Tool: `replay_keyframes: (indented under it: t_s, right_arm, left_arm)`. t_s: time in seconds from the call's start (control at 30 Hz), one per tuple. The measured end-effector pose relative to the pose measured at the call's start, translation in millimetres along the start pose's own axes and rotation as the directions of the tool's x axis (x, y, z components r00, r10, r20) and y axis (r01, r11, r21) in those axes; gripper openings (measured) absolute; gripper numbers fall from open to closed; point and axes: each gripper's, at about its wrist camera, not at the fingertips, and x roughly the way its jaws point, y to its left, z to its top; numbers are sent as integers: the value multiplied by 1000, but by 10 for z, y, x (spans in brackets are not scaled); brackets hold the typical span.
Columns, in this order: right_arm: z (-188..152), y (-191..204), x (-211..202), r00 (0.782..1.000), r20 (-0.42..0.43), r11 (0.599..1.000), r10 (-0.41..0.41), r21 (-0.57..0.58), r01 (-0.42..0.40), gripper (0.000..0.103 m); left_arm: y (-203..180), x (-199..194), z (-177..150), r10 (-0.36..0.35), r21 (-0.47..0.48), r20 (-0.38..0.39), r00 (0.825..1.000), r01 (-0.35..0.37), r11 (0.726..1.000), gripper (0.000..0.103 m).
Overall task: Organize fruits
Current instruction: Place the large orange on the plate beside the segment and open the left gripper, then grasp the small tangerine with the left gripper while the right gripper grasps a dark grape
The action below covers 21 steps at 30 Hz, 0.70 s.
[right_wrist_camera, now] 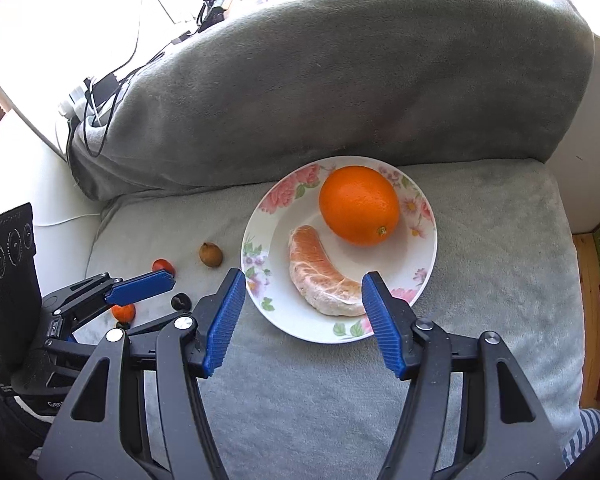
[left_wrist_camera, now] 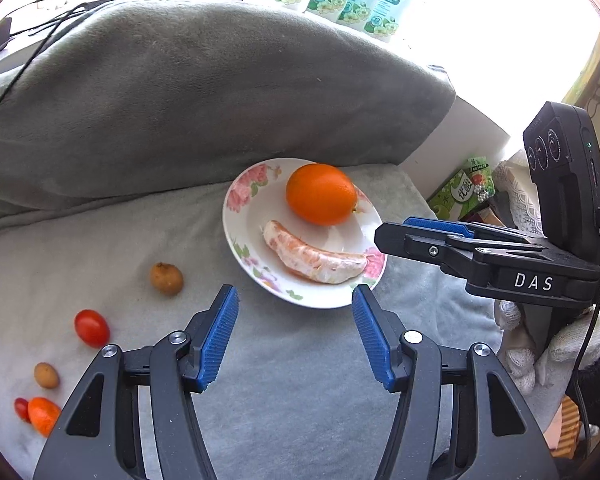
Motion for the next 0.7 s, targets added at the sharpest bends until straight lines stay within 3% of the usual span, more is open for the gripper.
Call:
replay_keyframes:
  t_s: [0.27,0.7]
  right_arm:
    - [-186,283,-19,999,24,997,-39,-60,41,63]
    - [-278,826,235,998,-60,983,17,-183,-28,63]
  left_arm:
    - [313,-322,-255,71,-29,7,997,-71,997,59]
    - [966,-676,-721,220,-195,3,976,-215,957,59]
